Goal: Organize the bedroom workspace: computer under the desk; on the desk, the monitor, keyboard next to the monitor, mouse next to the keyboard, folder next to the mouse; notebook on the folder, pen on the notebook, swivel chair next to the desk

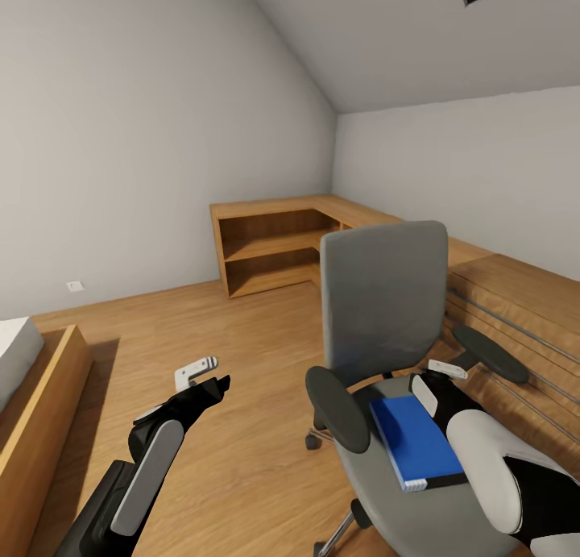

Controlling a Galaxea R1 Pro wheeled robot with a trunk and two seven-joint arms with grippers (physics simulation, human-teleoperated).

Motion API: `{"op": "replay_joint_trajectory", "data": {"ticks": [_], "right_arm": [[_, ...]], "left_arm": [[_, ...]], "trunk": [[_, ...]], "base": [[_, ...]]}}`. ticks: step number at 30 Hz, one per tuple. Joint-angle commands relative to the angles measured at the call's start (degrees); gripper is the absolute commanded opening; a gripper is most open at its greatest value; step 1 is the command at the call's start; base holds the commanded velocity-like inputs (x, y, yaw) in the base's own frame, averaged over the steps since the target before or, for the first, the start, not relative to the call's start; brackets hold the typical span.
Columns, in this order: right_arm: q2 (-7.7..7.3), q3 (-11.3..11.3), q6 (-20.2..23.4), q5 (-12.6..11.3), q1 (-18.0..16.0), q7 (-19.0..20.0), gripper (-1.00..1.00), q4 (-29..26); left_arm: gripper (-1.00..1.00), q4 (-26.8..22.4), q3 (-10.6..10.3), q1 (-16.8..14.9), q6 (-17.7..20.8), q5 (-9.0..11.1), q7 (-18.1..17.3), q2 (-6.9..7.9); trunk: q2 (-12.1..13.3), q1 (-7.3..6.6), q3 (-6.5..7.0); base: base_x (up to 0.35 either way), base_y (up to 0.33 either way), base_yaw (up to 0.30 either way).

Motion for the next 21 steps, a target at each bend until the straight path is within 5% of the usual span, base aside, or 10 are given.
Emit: {"op": "replay_joint_trajectory", "data": {"ticks": [1,21], "right_arm": [[0.01,0.05,0.23,-0.42,-0.02,-0.1,-1.0,-0.11],[0.02,0.05,0.23,-0.43,-0.02,-0.1,-1.0,-0.14]], "left_arm": [[1.0,-0.07,-0.12,-0.05,0.02,0.56,0.59,0.05],[1.0,-0.07,-0.13,-0.05,0.02,0.56,0.59,0.05]], "trunk": [[-0.03,-0.01,-0.06],[-0.03,-0.01,-0.06]], "base": [[0.0,0.0,0.0],[-0.001,0.0,0.0]]}}
